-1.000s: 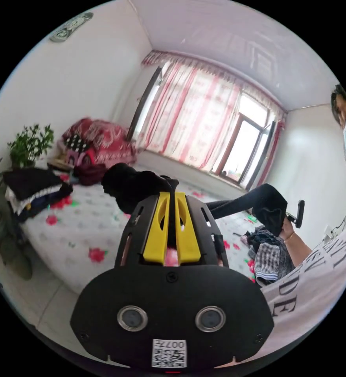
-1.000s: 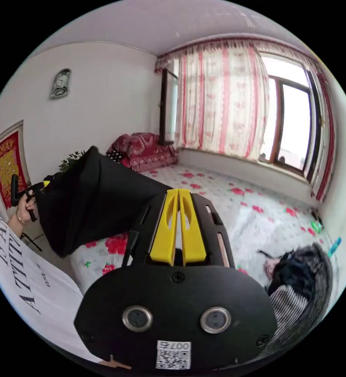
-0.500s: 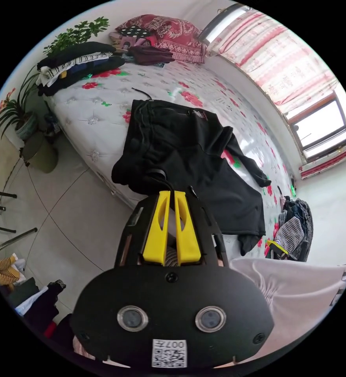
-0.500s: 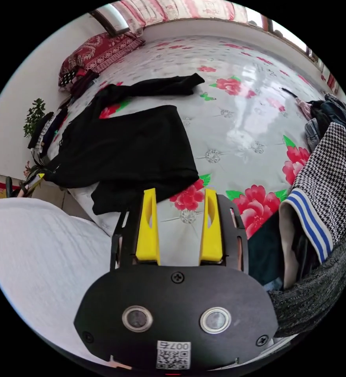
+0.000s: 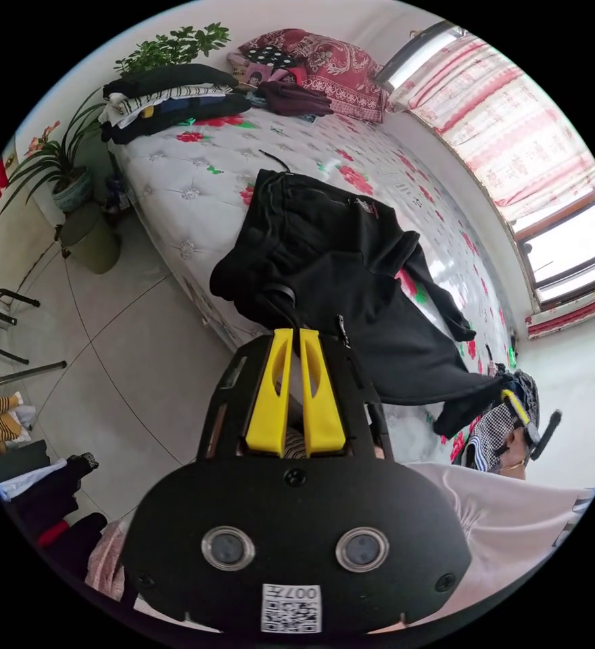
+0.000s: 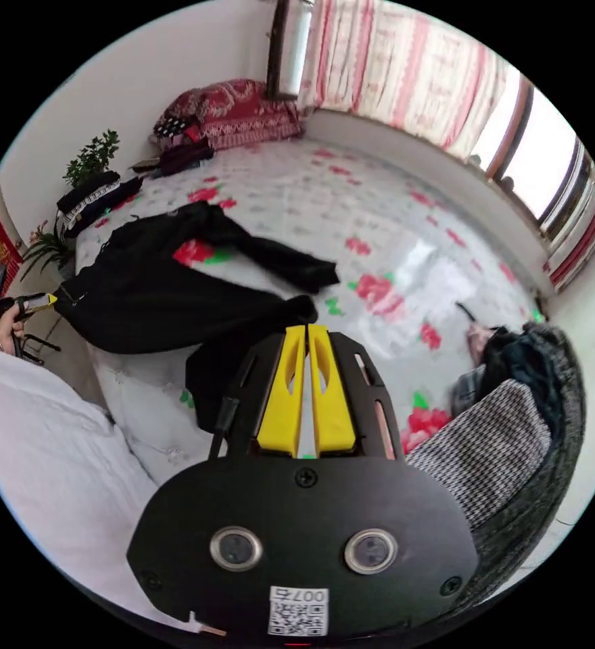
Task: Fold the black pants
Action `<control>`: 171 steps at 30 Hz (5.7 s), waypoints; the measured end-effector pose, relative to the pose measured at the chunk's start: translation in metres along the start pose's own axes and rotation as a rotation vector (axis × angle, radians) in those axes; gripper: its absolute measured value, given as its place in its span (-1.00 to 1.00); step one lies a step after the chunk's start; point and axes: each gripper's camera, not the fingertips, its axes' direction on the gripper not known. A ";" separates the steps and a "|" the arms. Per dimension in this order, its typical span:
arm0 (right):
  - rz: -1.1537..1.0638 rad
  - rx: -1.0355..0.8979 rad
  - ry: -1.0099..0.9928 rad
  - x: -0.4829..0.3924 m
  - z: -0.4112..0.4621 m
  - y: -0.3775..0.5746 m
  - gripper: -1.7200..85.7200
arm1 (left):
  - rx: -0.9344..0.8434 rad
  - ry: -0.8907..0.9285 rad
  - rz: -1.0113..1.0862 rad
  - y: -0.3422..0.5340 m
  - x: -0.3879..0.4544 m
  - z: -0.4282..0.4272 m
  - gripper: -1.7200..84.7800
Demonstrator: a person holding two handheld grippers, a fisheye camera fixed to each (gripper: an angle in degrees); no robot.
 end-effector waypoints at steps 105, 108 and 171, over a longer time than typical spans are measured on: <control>0.247 -0.515 0.067 0.129 0.333 -0.240 -0.81 | -0.132 -0.302 0.270 -0.172 0.079 0.184 -0.98; 0.170 -0.467 0.090 0.139 0.321 -0.238 -0.88 | -0.133 -0.293 0.269 -0.175 0.081 0.183 -0.98; 1.045 -0.151 -0.358 0.296 -0.091 0.108 -0.97 | -0.006 0.367 -0.326 -0.043 -0.069 -0.024 -0.97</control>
